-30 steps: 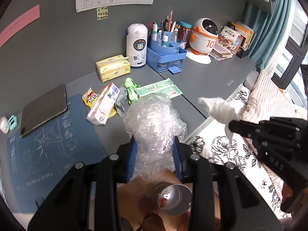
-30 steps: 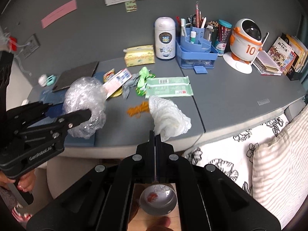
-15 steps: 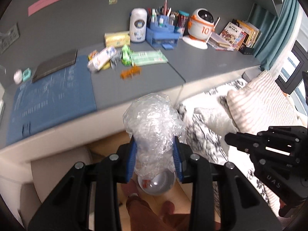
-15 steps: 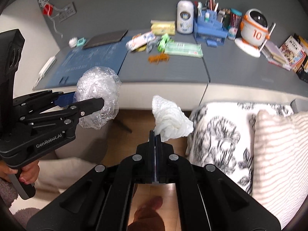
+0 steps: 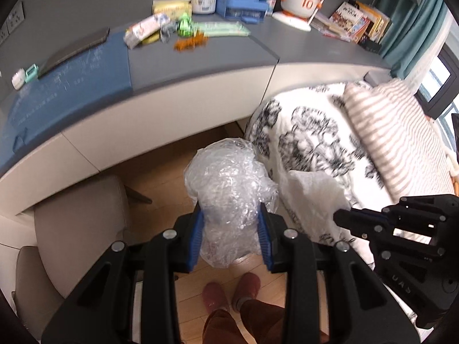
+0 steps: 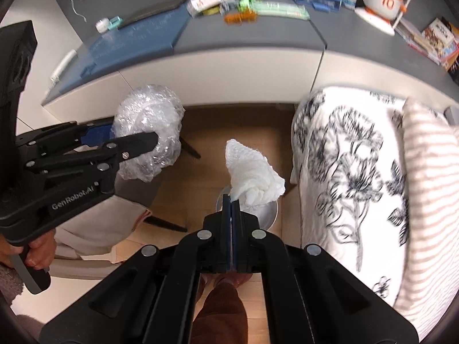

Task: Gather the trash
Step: 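Carry the bubble wrap and tissue down to the grey bin, then open the right tool to drop the tissue while the left tool drops the bubble wrap into the bin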

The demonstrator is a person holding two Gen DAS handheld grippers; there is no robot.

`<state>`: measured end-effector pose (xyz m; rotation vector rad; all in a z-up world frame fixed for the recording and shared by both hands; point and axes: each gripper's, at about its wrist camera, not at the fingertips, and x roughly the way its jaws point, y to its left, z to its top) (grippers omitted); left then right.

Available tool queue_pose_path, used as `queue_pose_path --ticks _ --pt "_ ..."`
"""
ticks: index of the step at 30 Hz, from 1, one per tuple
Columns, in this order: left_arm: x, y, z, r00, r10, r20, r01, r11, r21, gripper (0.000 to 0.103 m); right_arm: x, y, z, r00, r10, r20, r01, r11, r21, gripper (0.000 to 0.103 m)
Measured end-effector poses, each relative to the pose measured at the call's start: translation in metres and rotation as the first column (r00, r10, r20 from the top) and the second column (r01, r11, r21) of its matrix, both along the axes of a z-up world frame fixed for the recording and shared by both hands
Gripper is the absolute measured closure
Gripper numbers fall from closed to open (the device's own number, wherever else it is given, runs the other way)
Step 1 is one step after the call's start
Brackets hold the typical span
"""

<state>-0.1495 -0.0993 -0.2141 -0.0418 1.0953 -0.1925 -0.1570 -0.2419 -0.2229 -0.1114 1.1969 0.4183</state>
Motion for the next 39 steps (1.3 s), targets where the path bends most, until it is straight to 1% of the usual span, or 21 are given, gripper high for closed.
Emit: queue_pose_path --ticks 2,5,9,11,14,16,17,18,20,26,31,33,35,38,39 --pt "-0.003 0.001 -0.020 1.000 -0.001 -0.020 0.001 1.000 0.001 0.069 -0.001 0.003 -0.021 1.000 -0.005 -0.012 0.005 1.000 -0.008 0.103" --pt "-0.009 0.002 -0.058 0.998 -0.001 -0.067 -0.001 1.000 -0.023 0.069 0.001 0.007 -0.061 0.999 -0.015 -0.033 0.014 1.000 -0.015 0.103" --pt "-0.009 0.001 -0.104 0.995 0.000 -0.103 -0.003 1.000 -0.026 0.069 0.006 0.014 -0.105 0.998 0.002 -0.055 -0.002 1.000 -0.005 0.103" --pt "-0.006 0.000 -0.126 0.994 0.002 -0.112 -0.005 1.000 -0.029 0.069 0.010 0.019 -0.131 0.997 0.022 -0.070 -0.022 1.000 -0.003 0.102" --pt "-0.001 0.002 -0.152 0.993 0.004 -0.115 -0.007 1.000 -0.029 0.069 0.017 0.025 -0.160 0.996 0.055 -0.073 -0.056 0.998 -0.013 0.102" --pt "0.003 0.003 -0.165 0.993 0.007 -0.116 -0.010 1.000 -0.027 0.069 0.023 0.029 -0.177 0.995 0.067 -0.080 -0.069 0.998 -0.015 0.097" --pt "0.005 0.004 -0.171 0.993 0.010 -0.118 -0.013 1.000 -0.023 0.069 0.024 0.030 -0.183 0.994 0.068 -0.084 -0.069 0.998 -0.012 0.088" --pt "0.006 0.004 -0.178 0.993 0.011 -0.121 -0.013 1.000 -0.016 0.069 0.026 0.030 -0.188 0.995 0.061 -0.081 -0.063 0.998 -0.015 0.082" --pt "0.009 0.003 -0.188 0.992 0.012 -0.128 -0.014 1.000 -0.012 0.069 0.028 0.028 -0.195 0.995 0.053 -0.079 -0.055 0.998 -0.020 0.082" --pt "0.013 -0.002 -0.196 0.990 -0.007 -0.141 0.005 1.000 -0.013 0.069 0.032 0.016 -0.200 0.996 0.019 -0.083 -0.022 0.999 -0.031 0.082" --pt "0.018 -0.016 -0.201 0.988 -0.043 -0.150 0.039 0.999 -0.028 0.069 0.029 0.005 -0.190 0.997 -0.020 -0.076 0.016 0.999 -0.043 0.082" --pt "0.021 -0.022 -0.202 0.987 -0.059 -0.151 0.054 0.998 -0.038 0.069 0.027 0.000 -0.186 0.997 -0.036 -0.072 0.033 0.998 -0.045 0.078" --pt "0.025 -0.030 -0.205 0.986 -0.073 -0.149 0.066 0.997 -0.048 0.068 0.027 -0.007 -0.184 0.996 -0.052 -0.066 0.049 0.997 -0.051 0.076" --pt "0.029 -0.039 -0.210 0.985 -0.092 -0.149 0.085 0.995 -0.051 0.065 0.026 -0.014 -0.184 0.996 -0.067 -0.062 0.064 0.996 -0.059 0.076" --pt "0.031 -0.044 -0.213 0.983 -0.100 -0.152 0.096 0.995 -0.037 0.060 0.026 -0.017 -0.184 0.995 -0.076 -0.063 0.072 0.996 -0.059 0.076"
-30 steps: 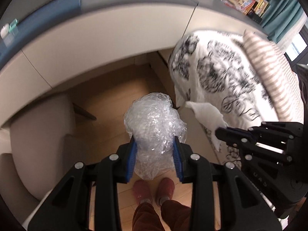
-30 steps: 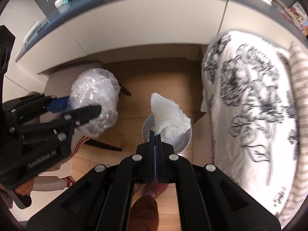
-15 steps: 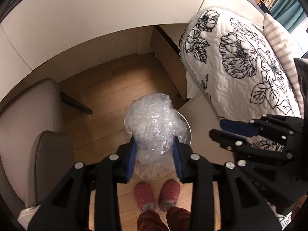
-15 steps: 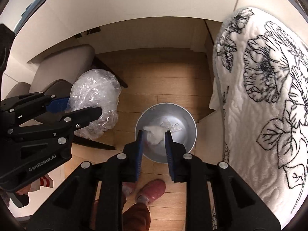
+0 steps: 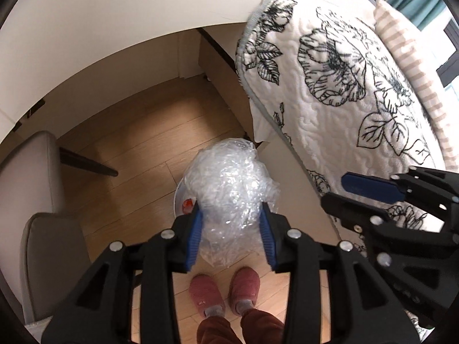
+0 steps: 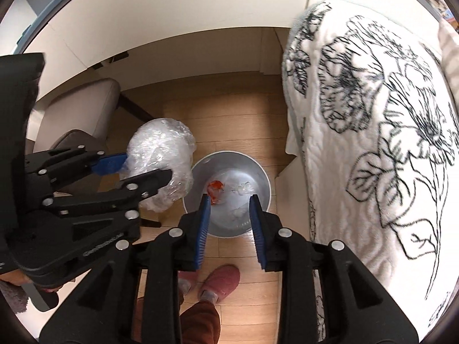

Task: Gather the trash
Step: 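Open the right tool to drop the tissue while the left tool drops the bubble wrap into the bin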

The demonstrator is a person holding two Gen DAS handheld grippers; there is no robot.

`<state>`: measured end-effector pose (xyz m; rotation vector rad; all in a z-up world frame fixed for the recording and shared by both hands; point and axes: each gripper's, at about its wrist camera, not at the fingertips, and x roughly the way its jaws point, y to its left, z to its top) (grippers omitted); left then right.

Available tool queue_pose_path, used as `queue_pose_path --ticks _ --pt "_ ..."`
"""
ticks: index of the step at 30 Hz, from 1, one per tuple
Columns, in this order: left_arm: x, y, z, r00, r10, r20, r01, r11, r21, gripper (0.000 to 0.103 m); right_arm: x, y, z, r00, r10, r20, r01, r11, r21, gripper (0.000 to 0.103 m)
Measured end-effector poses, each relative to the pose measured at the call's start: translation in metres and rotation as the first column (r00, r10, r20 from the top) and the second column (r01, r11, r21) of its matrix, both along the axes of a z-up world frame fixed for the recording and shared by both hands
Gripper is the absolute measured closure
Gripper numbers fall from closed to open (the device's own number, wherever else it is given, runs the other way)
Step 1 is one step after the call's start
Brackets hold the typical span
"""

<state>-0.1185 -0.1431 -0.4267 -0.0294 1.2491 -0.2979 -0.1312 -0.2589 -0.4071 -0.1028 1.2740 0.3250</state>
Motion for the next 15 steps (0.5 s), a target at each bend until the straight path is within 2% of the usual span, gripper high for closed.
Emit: queue_pose_path --ticks 2,4,6,11,15 --pt "0.002 -0.007 -0.004 1.000 -0.021 0.000 0.021 1.000 0.021 0.051 -0.002 -0.005 0.000 1.000 -0.013 -0.002 0.013 1.000 -0.002 0.076" --pt "0.001 -0.008 -0.003 1.000 -0.027 0.004 0.027 0.999 0.029 0.038 -0.003 -0.009 -0.002 1.000 -0.027 -0.009 0.027 1.000 -0.005 0.076" --pt "0.001 -0.009 -0.002 1.000 -0.026 0.006 0.025 0.999 0.028 0.031 -0.004 -0.014 -0.001 0.999 -0.042 -0.011 0.042 0.999 -0.007 0.076" --pt "0.000 -0.009 0.002 1.000 -0.022 -0.010 0.022 1.000 0.020 0.029 -0.009 -0.022 0.007 0.998 -0.061 -0.007 0.060 0.998 -0.016 0.076" --pt "-0.004 -0.006 0.018 1.000 -0.019 -0.005 0.019 0.999 0.032 0.029 -0.012 -0.023 0.022 0.998 -0.067 0.001 0.067 0.998 -0.017 0.076"
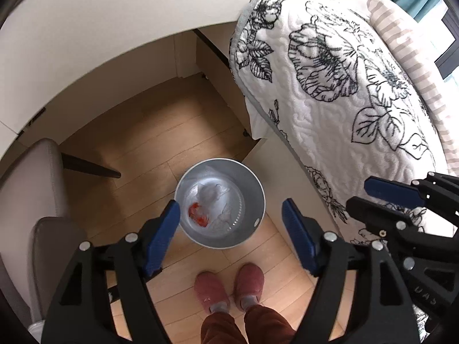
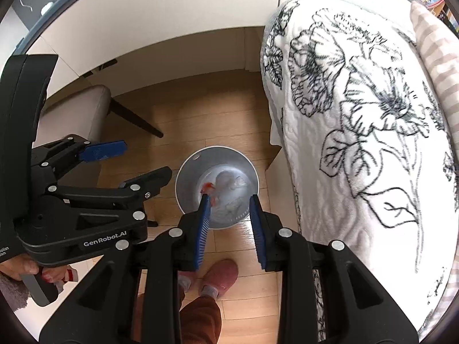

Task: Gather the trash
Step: 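Open the right tool to drop the tissue while the left tool drops the bubble wrap into the bin, then move both tools back over the desk toward the milk carton and yellow string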

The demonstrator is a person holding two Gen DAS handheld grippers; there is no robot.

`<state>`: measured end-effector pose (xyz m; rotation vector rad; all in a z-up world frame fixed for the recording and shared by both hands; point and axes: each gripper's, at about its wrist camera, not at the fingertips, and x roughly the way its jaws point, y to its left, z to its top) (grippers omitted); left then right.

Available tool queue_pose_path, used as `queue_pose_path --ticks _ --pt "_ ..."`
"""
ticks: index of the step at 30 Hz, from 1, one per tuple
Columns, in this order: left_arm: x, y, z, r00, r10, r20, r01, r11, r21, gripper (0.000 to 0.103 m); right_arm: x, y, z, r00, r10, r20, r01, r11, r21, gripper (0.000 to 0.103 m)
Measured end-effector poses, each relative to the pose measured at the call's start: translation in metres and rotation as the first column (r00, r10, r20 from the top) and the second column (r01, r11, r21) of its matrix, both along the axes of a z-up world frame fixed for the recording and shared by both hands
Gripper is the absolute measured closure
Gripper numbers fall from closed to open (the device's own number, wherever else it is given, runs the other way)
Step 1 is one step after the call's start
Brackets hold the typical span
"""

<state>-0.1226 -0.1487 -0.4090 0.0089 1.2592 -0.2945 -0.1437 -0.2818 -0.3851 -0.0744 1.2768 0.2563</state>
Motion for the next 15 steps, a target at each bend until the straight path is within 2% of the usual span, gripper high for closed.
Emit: queue_pose_path --ticks 5,10,15 --pt "-0.011 0.011 0.037 1.000 0.017 0.003 -0.018 1.000 0.022 0.029 -0.003 0.006 0.039 1.000 -0.003 0.028 0.003 1.000 0.006 0.076" --pt "-0.021 0.024 0.093 0.999 0.032 0.020 -0.032 0.998 0.049 0.029 -0.008 0.017 0.091 0.997 -0.010 0.070 0.009 1.000 0.020 0.076" --pt "-0.030 0.039 0.153 0.997 0.043 0.059 -0.045 0.999 0.029 0.029 -0.016 0.029 0.143 0.993 -0.010 0.117 0.006 1.000 0.028 0.076"
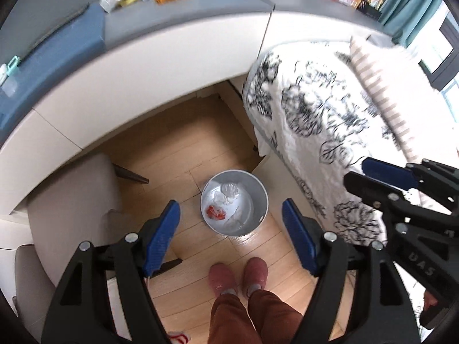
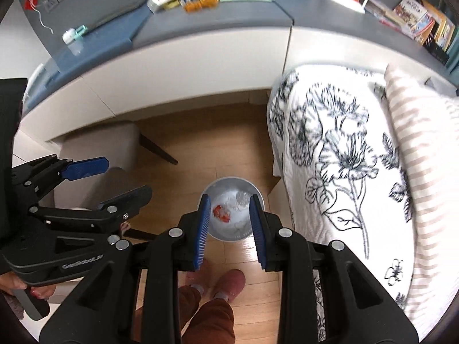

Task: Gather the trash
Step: 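Move both tools back over the desk toward the milk carton and yellow string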

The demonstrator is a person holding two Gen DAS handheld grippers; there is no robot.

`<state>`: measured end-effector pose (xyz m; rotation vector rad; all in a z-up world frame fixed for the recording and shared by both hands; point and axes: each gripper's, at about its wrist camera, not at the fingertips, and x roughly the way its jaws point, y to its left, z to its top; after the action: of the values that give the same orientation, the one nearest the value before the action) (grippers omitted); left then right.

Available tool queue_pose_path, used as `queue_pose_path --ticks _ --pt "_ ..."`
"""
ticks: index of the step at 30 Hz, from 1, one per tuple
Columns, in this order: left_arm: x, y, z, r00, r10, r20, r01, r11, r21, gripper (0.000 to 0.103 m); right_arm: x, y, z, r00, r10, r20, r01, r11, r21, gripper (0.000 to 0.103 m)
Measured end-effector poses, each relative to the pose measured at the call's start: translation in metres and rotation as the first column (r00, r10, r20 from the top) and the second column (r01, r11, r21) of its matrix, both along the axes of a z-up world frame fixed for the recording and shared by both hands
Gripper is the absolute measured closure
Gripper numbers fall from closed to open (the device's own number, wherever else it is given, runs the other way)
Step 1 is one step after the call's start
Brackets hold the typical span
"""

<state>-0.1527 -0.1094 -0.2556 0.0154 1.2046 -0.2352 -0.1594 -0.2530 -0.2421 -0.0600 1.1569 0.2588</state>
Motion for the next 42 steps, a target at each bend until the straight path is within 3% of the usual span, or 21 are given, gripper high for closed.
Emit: queue_pose_path --ticks 8,16,32,42 --pt "-0.006 0.021 0.069 0.998 0.023 0.056 -0.022 1.000 -0.012 0.029 -0.002 0.023 0.075 0.995 0.022 0.093 -0.021 1.000 -0.002 0.072" --pt "0.003 0.041 0.109 0.987 0.084 0.137 -0.081 0.996 -0.024 0.029 0.014 0.040 0.118 0.986 0.057 0.160 -0.062 0.998 0.026 0.070" --pt "0.093 0.048 0.143 0.935 0.254 0.248 -0.263 0.965 0.001 0.029 0.123 0.043 0.153 0.941 0.230 0.247 -0.244 0.969 0.030 0.067" --pt "0.142 0.079 0.139 0.939 0.246 0.238 -0.262 0.965 0.034 0.029 0.173 0.075 0.134 0.946 0.255 0.198 -0.267 0.963 0.034 0.067"
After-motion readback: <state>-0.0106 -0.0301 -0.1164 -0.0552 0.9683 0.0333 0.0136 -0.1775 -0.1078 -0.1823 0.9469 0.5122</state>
